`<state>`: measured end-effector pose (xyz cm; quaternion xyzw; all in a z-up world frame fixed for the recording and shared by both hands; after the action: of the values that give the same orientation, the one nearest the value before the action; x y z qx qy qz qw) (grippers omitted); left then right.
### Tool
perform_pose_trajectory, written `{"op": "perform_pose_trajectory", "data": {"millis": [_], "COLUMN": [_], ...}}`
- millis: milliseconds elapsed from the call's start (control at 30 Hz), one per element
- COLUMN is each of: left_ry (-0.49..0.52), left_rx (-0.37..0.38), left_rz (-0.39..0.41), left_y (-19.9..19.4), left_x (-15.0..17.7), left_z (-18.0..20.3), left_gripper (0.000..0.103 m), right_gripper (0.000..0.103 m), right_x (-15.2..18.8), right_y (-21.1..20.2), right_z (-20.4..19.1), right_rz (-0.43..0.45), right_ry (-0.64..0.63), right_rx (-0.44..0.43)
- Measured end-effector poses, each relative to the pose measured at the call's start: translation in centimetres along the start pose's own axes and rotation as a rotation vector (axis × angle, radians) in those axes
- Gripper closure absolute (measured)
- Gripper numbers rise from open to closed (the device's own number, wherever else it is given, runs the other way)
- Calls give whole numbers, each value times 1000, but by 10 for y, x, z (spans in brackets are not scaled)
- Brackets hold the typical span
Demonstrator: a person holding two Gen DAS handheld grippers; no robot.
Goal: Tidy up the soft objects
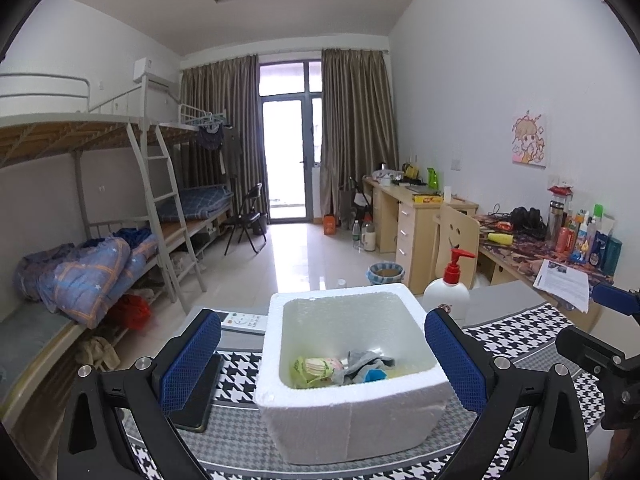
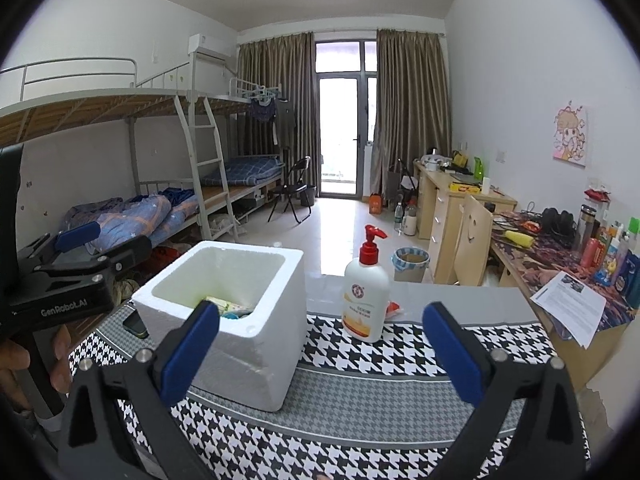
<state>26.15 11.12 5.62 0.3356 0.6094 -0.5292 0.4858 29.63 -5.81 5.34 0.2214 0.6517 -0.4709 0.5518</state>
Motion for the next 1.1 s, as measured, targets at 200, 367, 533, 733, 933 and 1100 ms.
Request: {"op": "perform_pose_trajectory", "data": {"millis": [200, 367, 533, 733, 933, 1100], "left_ry": [2, 0, -5, -3, 3, 5], "left_rx": [14, 25, 28, 35, 48, 46], "left_rz": [23, 45, 55, 71, 84, 106], "left_y": [-25, -48, -66, -87, -108, -124], "left_x": [-1, 1, 7, 14, 24, 32], "left_z": [5, 7, 7, 10, 16, 19], "left_gripper": [1, 1, 1, 1, 1, 1], "right_gripper": [0, 0, 0, 0, 0, 0], "right_x": [-1, -1, 4, 14, 24, 31], "right_y": [-25, -43, -60, -79, -96, -111], "right_z": [-4, -10, -18, -24, -29, -32], "right_rz": [30, 51, 65, 83, 96, 124], "right_ry": [-7, -13, -13, -11, -15, -9], "right_rx": [2, 2, -4, -6, -8, -5]}}
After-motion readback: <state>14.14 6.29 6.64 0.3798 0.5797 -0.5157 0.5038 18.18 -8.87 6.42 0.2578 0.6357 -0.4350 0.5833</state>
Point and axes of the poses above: each gripper's, at about its wrist camera, not at the fingertips, and y roughly the way its jaws point, z to its right, x to its underside, the point moved 9 cm from there along y, roughly the way its jaws point, and after that the axes turned 4 degrees about -y, right-handed, at the moved point
